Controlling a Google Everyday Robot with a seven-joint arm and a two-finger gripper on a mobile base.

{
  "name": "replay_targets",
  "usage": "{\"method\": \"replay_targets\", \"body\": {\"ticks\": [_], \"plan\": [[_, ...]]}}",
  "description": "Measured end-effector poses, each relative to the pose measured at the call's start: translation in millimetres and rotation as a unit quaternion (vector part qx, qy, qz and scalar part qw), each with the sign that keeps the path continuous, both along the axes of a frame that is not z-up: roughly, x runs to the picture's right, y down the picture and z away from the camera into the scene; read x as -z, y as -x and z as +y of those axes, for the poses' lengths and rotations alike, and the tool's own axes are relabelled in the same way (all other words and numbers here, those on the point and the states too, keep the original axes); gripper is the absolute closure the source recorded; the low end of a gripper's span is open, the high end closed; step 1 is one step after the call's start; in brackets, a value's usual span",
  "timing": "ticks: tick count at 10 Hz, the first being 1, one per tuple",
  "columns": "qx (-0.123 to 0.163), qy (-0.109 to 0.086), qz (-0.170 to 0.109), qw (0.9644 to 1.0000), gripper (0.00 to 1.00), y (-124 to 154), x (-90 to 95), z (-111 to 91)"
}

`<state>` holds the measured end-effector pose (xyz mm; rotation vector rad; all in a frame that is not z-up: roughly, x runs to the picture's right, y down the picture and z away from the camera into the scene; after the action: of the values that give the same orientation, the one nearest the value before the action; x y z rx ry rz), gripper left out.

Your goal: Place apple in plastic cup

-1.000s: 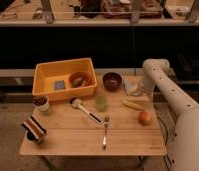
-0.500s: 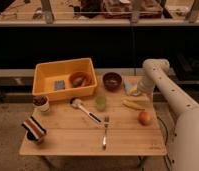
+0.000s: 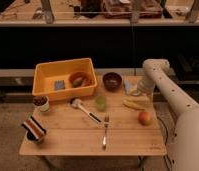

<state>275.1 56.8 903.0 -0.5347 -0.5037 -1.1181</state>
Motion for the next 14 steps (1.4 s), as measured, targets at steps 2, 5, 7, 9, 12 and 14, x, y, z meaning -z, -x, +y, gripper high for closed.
{"method": "replay_targets", "body": {"ticks": [2,5,7,9,12,14], "plan": [[0.0,0.0,0.0,1.0,0.2,0.0,0.0,0.0],[0.0,0.0,0.0,1.0,0.2,0.0,0.0,0.0],[0.0,0.0,0.0,1.0,0.2,0.1,0.0,0.0],[0.0,0.0,0.0,1.0,0.2,-0.1,0.1,0.0],[0.005,-0.013,0.001,0.9999,0.2,-7.2,14.8,-0.3],[0.009,-0.021,0.004,0.9997,0.2,-12.7,36.8,11.9]]}}
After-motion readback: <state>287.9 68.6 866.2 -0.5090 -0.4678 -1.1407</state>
